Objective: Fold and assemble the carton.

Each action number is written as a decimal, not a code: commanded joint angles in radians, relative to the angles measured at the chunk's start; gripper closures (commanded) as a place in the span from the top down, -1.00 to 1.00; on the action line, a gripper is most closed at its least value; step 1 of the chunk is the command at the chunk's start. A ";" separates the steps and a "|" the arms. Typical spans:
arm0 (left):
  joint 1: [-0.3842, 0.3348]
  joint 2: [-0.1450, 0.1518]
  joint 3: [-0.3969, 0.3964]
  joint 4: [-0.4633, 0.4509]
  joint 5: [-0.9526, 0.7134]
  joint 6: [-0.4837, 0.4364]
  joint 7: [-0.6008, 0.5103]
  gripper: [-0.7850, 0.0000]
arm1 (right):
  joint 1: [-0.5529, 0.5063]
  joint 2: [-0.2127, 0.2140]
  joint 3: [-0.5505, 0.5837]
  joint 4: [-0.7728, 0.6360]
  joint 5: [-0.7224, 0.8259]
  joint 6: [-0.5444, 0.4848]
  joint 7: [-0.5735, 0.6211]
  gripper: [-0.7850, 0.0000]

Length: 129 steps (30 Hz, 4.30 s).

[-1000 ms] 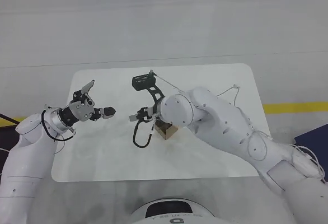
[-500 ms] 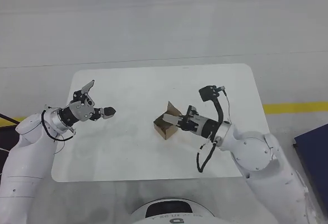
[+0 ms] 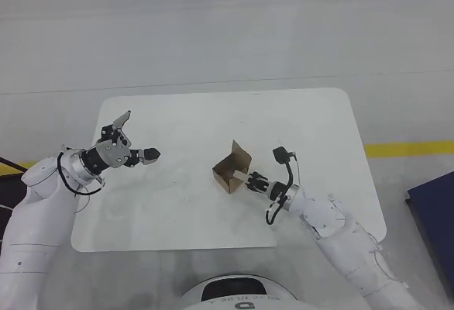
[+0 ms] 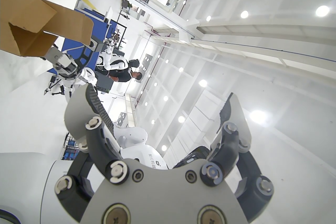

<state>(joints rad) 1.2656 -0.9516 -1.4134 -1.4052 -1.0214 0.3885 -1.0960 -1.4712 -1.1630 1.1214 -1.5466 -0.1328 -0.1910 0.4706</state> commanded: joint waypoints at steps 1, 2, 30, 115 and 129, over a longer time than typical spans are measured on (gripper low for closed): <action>0.000 0.000 0.000 0.000 0.000 0.000 0.000 1.00 | 0.035 -0.009 -0.024 0.041 0.021 -0.028 -0.023 0.81; 0.000 0.000 0.000 0.000 0.000 0.000 0.000 1.00 | 0.054 -0.014 -0.034 0.061 0.036 -0.045 -0.034 0.81; 0.000 0.000 0.000 0.000 0.000 0.000 0.000 1.00 | 0.108 -0.036 -0.060 0.114 0.022 -0.010 -0.060 0.33; -0.551 -0.150 0.701 0.263 1.054 -0.517 0.007 0.85 | -0.198 -0.070 0.061 -0.034 -0.033 -0.254 -0.474 1.00; -0.631 -0.248 0.821 0.434 1.056 -0.555 0.056 0.24 | -0.132 -0.092 0.010 0.102 -0.005 -0.317 -0.494 1.00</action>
<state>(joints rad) 0.6369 -1.1949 -0.5959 -0.9772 0.0352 -0.1645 -1.0406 -1.6035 -1.2544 1.1319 -1.4456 -0.1387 -0.5065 -0.0248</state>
